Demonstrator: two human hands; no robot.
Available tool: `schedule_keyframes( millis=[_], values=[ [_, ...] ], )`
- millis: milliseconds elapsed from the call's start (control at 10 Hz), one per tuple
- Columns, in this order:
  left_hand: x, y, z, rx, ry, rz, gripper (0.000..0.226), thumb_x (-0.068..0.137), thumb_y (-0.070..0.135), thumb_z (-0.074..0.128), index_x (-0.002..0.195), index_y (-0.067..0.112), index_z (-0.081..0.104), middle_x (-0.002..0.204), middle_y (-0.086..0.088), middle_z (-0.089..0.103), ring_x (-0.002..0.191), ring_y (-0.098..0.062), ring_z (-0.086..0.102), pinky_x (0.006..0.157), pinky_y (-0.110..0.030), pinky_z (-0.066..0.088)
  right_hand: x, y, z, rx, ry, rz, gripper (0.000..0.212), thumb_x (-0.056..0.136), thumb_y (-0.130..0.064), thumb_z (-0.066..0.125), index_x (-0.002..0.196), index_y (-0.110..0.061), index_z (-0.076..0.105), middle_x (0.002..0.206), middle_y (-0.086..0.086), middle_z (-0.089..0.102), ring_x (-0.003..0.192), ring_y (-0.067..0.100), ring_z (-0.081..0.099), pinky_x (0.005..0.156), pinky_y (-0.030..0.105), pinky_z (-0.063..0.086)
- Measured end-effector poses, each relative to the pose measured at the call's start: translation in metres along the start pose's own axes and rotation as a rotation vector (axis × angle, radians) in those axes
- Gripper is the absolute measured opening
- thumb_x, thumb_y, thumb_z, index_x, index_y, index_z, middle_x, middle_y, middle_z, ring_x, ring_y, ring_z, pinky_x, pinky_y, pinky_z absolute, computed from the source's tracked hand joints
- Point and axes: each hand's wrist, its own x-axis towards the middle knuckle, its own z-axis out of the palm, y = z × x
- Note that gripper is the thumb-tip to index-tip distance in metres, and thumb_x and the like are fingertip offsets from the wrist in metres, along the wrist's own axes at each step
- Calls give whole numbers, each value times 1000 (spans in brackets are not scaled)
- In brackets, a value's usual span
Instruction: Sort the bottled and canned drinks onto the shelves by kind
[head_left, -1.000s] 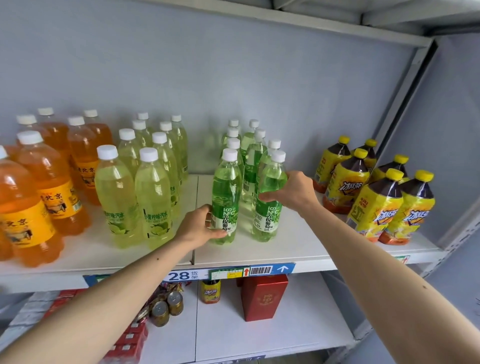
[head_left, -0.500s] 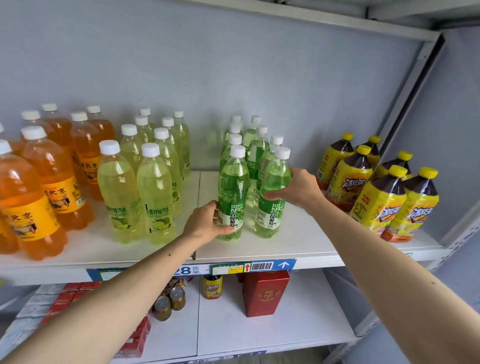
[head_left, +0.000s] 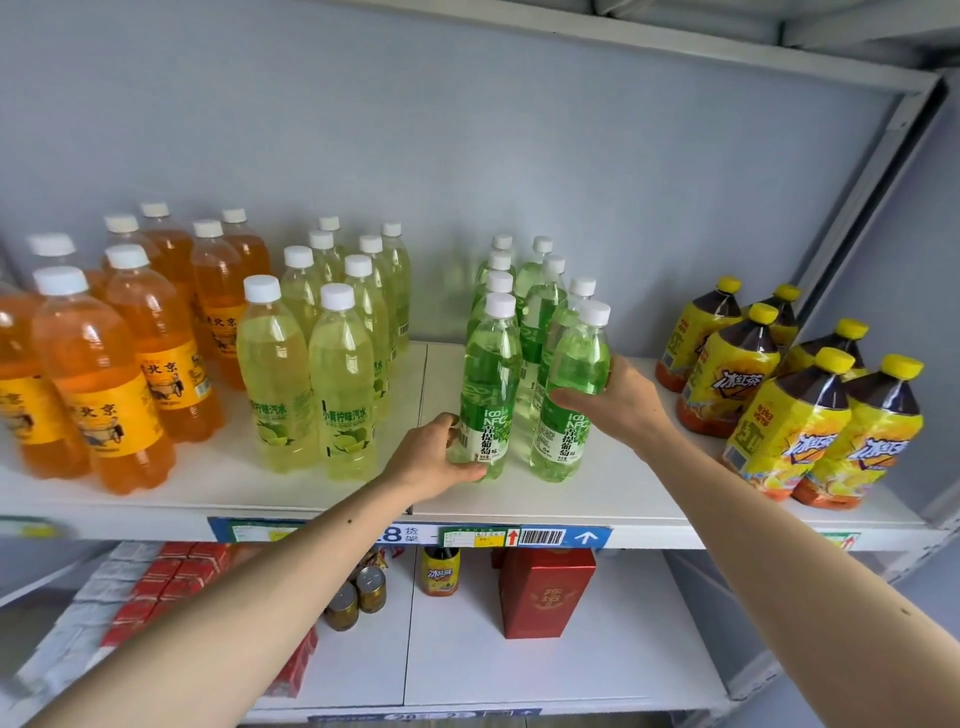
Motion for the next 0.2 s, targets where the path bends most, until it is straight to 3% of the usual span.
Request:
schedule_keyframes(
  millis=[100,200],
  values=[
    [-15,-3,-5,-30,12,-25,78,74,34,82,136,7,44,141,-12,53,129,-24,53,104,-31,42,-10,-6,-2,25,-5,30,77,68,-52,80,130,-18,50,111,-1,65,89,18,61,74,30,49],
    [-38,-11,-5,-67,113,-14,77,76,34,80,138,6,45,141,-12,53,129,-24,52,105,-30,42,-27,-6,4,86,44,50,89,70,-47,83,139,-16,36,125,5,61,105,25,61,89,40,52]
  ],
)
